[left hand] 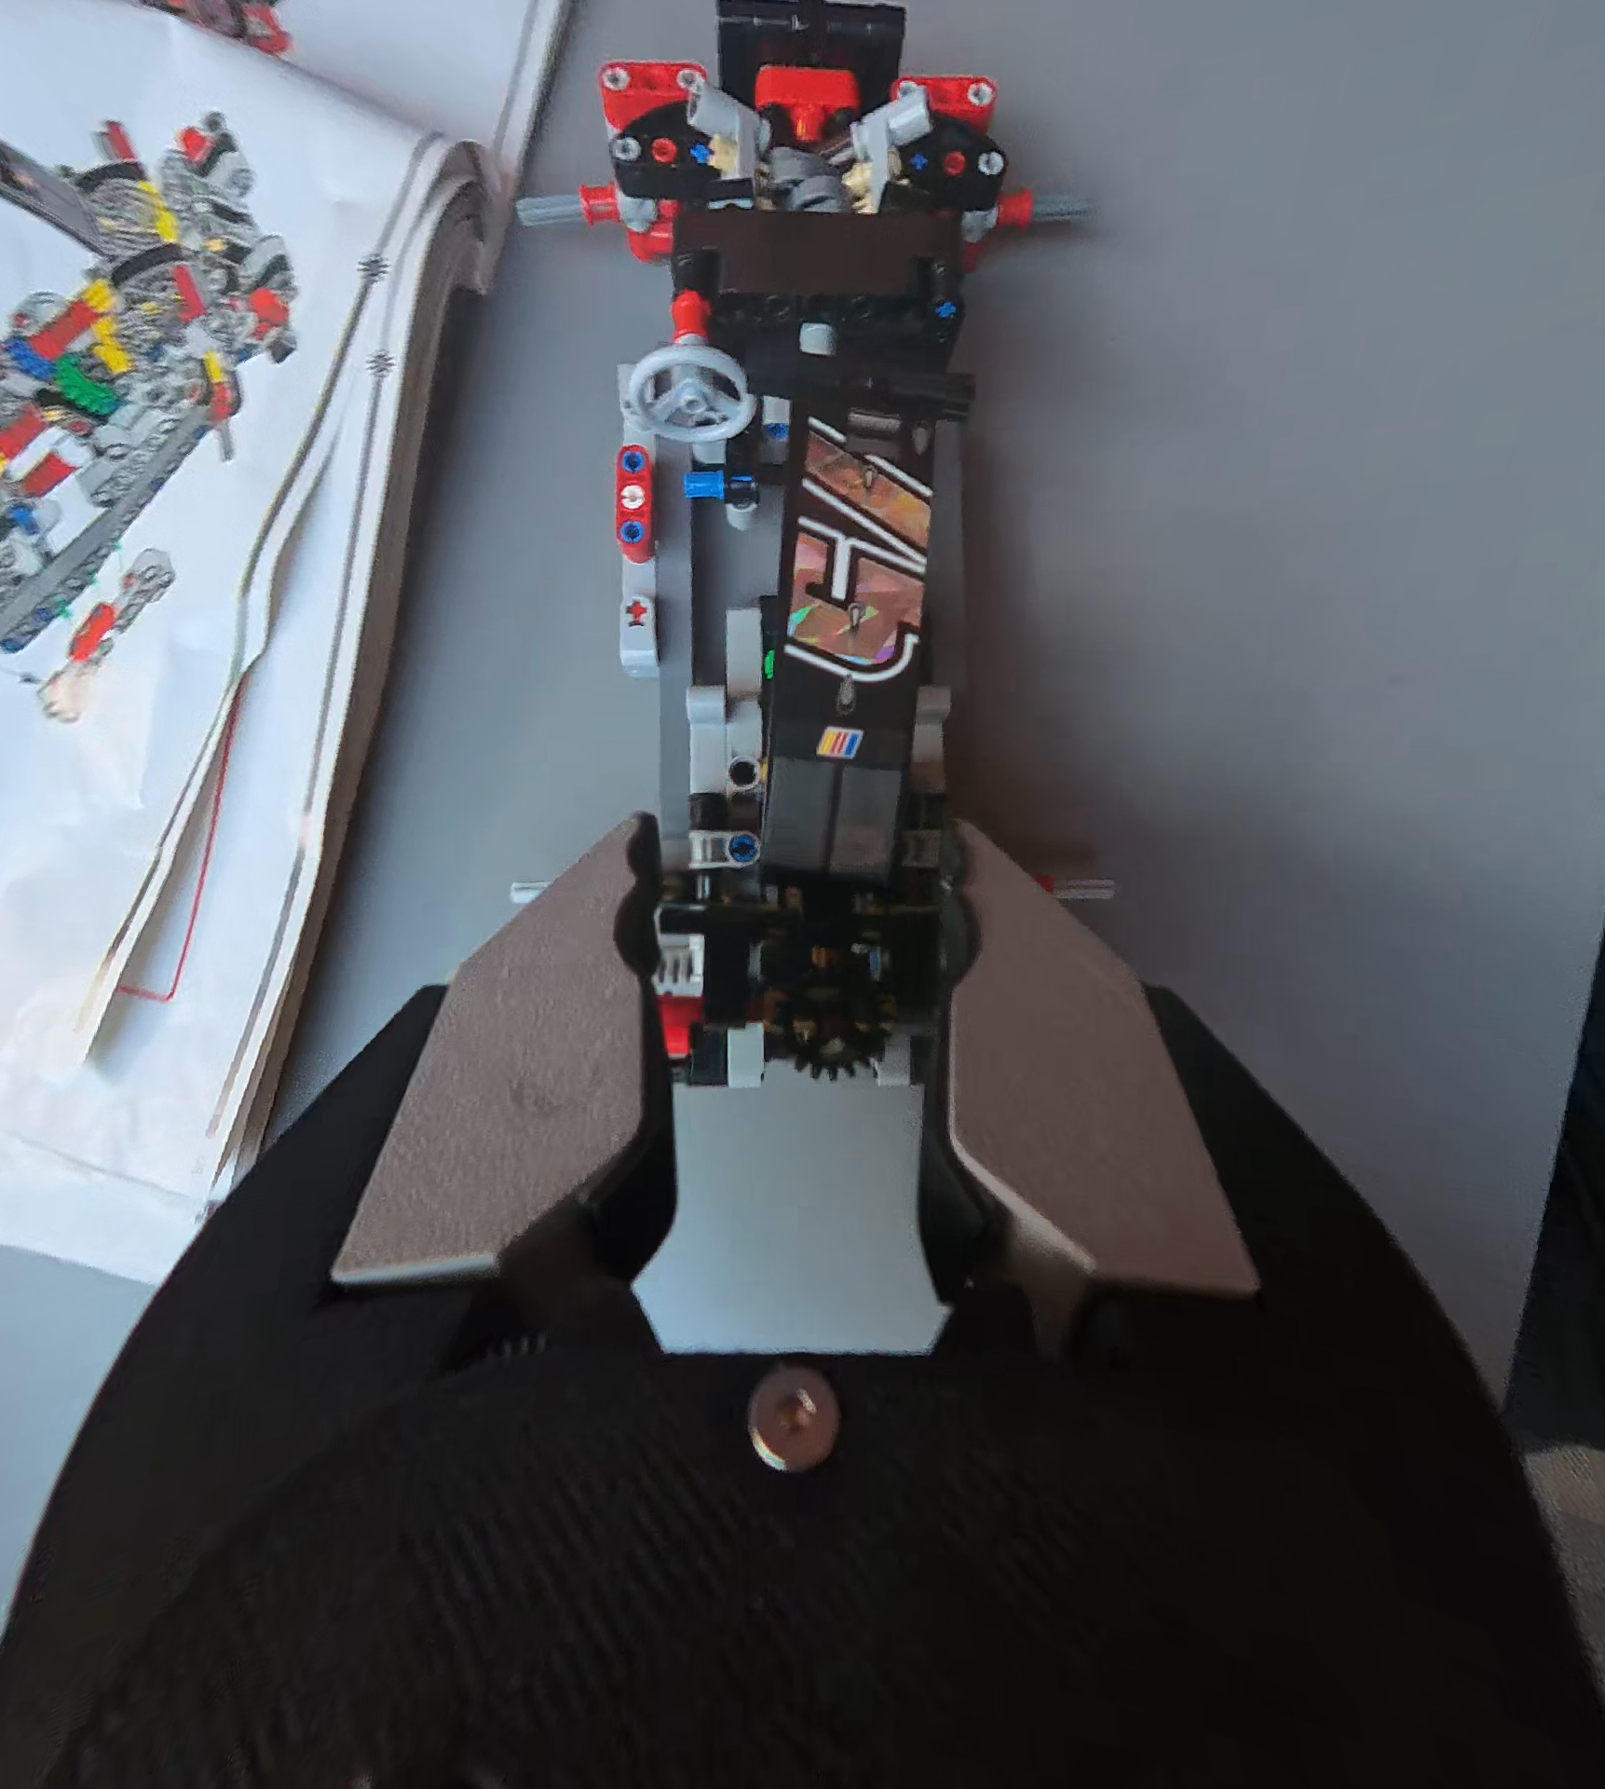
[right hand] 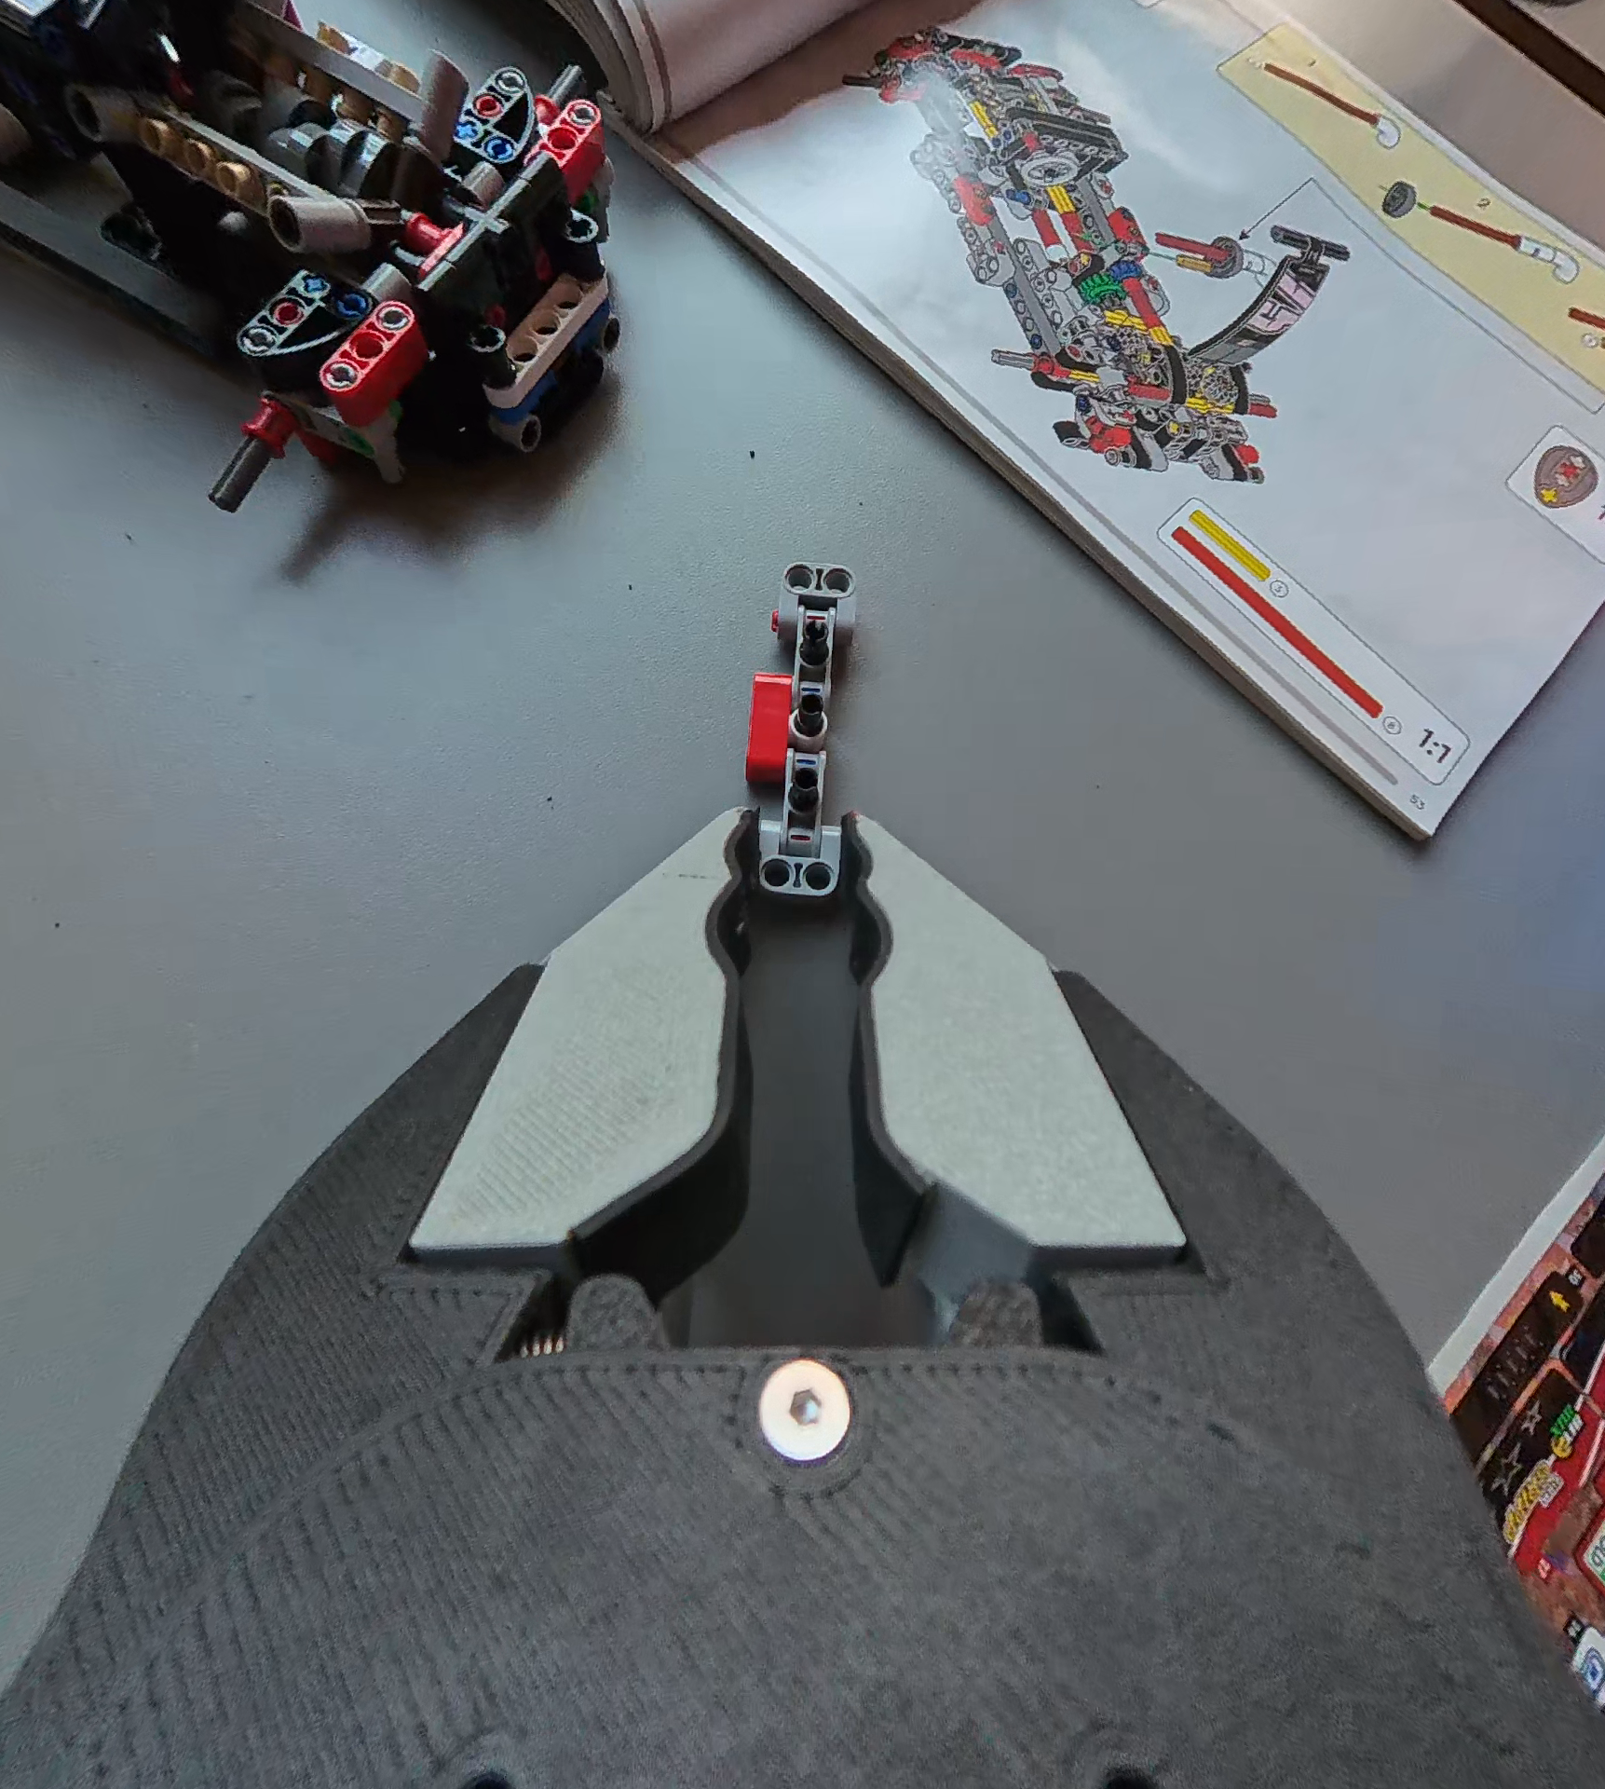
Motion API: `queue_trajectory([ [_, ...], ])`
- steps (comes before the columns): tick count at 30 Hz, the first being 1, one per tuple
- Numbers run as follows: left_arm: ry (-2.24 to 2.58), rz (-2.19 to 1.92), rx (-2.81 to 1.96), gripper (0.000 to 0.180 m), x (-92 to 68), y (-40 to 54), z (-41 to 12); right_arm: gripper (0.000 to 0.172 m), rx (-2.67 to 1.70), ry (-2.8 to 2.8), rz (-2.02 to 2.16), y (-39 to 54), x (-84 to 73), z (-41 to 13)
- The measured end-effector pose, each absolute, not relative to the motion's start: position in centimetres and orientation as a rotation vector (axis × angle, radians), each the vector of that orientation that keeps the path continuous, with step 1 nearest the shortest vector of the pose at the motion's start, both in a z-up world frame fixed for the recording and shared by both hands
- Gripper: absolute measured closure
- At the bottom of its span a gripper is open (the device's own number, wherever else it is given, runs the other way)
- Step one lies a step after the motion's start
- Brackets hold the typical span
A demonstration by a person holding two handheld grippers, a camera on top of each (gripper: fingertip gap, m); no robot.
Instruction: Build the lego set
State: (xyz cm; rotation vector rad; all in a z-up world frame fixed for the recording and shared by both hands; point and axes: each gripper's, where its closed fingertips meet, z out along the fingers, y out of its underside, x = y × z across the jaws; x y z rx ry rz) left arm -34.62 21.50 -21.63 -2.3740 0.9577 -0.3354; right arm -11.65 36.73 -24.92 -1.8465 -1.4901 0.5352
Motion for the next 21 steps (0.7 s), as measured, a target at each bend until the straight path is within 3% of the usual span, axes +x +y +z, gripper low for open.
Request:
queue_trajectory([
  [10, 0.563, -0.226, -2.112, 0.119, -37.0, 17.7, -16.3, 0.159, -1.789, -1.447, 0.540, 36.9, -11.7, -23.9],
  [21, 0.514, -0.129, -2.078, 0.128, -34.1, 14.2, -20.9, 0.159, -1.724, -1.352, 0.520, 38.1, -11.6, -22.4],
])
